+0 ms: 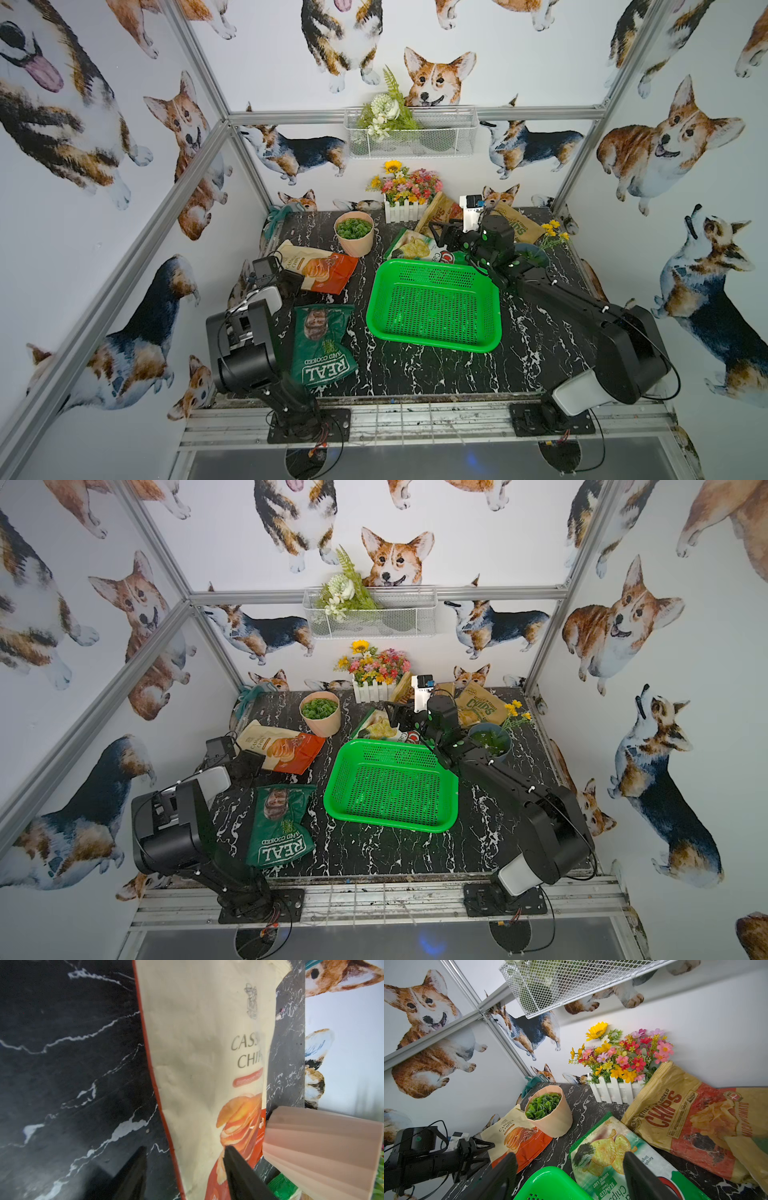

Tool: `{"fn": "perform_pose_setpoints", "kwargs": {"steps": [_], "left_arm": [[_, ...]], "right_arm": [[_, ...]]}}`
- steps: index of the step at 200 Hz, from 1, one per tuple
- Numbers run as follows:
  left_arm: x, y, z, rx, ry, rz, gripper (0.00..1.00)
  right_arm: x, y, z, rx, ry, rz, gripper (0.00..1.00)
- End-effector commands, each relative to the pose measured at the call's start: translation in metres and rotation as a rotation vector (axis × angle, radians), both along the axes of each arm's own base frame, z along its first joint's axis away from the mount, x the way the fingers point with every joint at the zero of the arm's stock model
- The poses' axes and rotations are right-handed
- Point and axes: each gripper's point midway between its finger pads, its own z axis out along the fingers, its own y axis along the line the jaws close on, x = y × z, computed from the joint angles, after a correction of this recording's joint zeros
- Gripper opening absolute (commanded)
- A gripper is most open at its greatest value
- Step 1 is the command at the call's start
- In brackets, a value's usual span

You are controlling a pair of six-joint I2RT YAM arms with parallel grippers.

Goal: Put the potato chips into the basket
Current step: Pick up the potato chip from the center of the board.

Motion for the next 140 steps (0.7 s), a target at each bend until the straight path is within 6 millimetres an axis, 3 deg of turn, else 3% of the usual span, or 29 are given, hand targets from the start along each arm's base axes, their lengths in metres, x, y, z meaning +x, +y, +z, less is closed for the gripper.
{"fn": "perform_pose_setpoints", "kwargs": {"steps": [1, 19, 48, 94, 140], "left_arm": [[0.018, 0.003, 0.017, 0.023, -0.076, -0.025, 0.41], [0.027, 0.006, 0.029, 0.043, -0.1, -0.049, 0.33], [0.035, 0.005, 0.045, 0.056, -0.14, -0.08, 0.0], [0.023, 0.014, 0.089, 0.129, -0.197, -0.02, 0.0], [0.016, 0.013, 0.158, 0.189, -0.315, -0.004, 0.0]], "right_arm": [[0.001, -0.004, 0.01, 0.004, -0.029, -0.005, 0.84], [0.0, -0.008, 0.009, 0.007, -0.024, -0.013, 0.84], [-0.003, -0.015, 0.012, 0.016, -0.027, -0.028, 0.84], [-0.006, -0.02, 0.017, 0.023, -0.039, -0.049, 0.84], [-0.008, -0.022, 0.025, 0.034, -0.054, -0.054, 0.84]]}}
